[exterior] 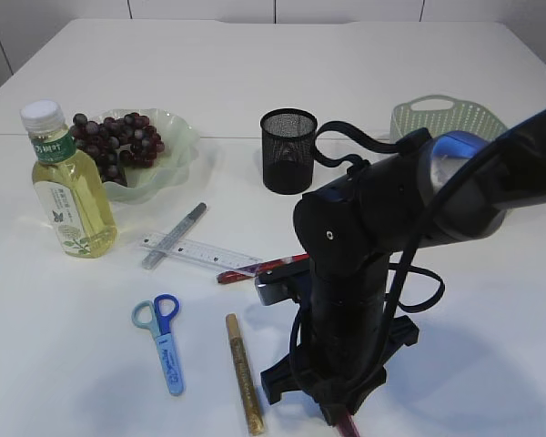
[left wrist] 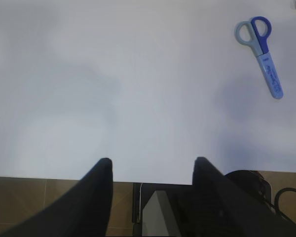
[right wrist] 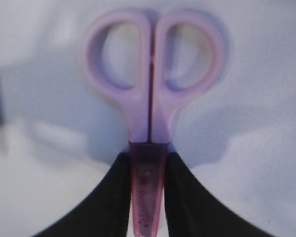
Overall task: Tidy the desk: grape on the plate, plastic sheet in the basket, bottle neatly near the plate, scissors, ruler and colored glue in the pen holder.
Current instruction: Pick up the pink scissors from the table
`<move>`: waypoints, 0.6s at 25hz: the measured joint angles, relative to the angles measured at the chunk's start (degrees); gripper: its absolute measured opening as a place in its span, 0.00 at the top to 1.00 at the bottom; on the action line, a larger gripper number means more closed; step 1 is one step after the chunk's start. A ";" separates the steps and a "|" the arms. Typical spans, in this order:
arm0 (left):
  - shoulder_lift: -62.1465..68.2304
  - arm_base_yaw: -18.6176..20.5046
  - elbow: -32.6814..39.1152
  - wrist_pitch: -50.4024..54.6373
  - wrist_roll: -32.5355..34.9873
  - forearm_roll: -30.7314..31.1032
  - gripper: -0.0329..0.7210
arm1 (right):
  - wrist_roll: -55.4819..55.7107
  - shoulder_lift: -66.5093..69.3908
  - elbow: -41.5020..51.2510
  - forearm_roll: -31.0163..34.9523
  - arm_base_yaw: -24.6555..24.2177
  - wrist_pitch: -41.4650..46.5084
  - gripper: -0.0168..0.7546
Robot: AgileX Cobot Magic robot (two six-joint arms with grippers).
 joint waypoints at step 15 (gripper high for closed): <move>0.00 0.00 0.00 0.00 0.00 0.10 0.45 | 0.00 -0.13 0.00 0.55 0.00 2.44 0.75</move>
